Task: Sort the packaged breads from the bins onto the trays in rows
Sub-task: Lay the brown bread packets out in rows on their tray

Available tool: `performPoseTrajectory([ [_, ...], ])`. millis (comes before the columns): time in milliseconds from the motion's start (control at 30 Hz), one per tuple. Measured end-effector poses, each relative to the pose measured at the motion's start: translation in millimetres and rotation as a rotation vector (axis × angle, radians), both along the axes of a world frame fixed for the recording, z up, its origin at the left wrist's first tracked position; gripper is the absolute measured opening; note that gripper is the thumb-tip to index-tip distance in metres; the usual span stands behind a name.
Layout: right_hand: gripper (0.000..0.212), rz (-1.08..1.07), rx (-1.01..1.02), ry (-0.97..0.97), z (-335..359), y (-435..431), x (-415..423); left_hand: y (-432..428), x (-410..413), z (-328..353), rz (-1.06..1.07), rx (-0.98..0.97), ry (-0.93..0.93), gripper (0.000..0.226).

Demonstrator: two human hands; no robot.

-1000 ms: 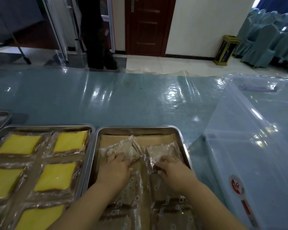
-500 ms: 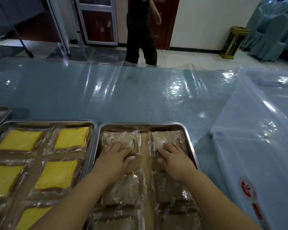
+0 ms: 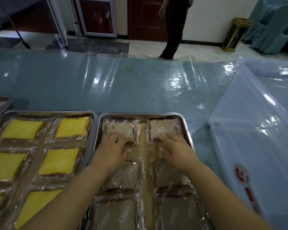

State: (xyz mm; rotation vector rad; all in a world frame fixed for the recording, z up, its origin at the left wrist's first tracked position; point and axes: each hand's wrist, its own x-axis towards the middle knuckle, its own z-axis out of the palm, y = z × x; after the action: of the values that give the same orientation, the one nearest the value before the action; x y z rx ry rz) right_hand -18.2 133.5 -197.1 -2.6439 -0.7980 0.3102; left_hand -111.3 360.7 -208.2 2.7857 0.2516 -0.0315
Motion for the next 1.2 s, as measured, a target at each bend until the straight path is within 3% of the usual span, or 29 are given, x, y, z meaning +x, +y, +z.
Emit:
performPoseTrajectory([
  [133, 0.041, -0.001, 0.043, -0.085, 0.5, -15.4, -29.7, -23.3, -34.9, -1.5, 0.016, -0.034, -0.059, 0.042],
  [367, 0.023, 0.022, -0.024, -0.115, -5.4, -37.8, -74.5, -40.5, -77.2, -6.3, 0.025, 0.083, -0.053, 0.03],
  [933, 0.03, 0.022, -0.059, -0.025, -0.5, -27.1, -59.5, -27.3, -62.3, -3.9, -0.004, 0.041, 0.008, 0.037],
  [1200, 0.03, -0.007, 0.03, -0.095, 9.7, -48.6, -89.7, -41.1, -98.7, 14.2, 0.0, -0.012, -0.077, 0.034],
])
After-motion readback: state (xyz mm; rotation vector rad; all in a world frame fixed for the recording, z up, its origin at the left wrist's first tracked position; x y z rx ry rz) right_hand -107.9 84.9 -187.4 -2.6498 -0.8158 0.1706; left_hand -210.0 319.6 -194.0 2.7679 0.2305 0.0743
